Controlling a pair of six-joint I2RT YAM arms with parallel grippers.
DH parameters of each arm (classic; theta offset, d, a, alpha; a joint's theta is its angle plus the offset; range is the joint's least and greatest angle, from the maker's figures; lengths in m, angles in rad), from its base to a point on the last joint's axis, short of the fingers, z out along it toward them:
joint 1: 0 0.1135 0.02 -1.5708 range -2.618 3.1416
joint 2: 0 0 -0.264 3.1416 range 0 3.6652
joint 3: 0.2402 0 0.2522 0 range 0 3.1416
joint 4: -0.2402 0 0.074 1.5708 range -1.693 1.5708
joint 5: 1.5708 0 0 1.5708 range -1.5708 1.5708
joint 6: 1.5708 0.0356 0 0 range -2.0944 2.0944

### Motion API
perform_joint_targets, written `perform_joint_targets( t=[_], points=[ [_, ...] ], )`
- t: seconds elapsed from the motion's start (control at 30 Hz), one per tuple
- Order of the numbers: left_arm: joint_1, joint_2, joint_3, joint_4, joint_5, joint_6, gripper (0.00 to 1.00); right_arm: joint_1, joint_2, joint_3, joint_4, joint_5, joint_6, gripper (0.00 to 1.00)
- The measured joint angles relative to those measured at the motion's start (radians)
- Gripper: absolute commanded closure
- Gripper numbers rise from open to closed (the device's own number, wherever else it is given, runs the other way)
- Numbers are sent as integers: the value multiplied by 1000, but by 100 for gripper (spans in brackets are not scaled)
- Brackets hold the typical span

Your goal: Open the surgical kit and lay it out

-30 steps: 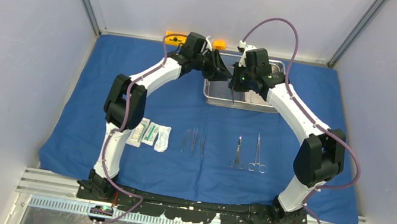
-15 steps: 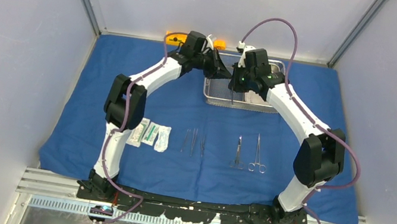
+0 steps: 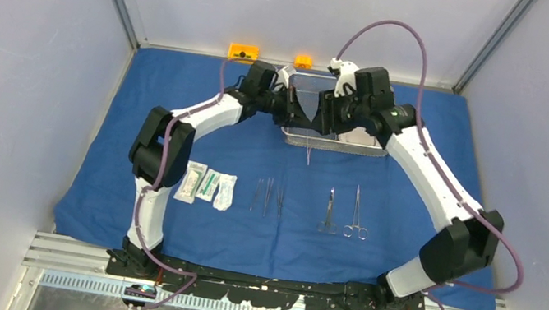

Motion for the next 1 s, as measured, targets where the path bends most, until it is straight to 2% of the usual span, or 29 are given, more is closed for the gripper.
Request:
perform_joint_targets(
  t=[0.27, 0.47, 1.0],
  points=[
    [-68, -197, -381, 211, 60, 20, 100, -74, -126, -2, -27, -57, -58, 48],
    [-151, -229, -554, 332, 76, 25, 100, -155, -127, -69, -10, -81, -57, 49],
    [-92, -154, -617, 432, 53, 64, 100, -196, -138, -123, -2, -109, -57, 49]
  ],
)
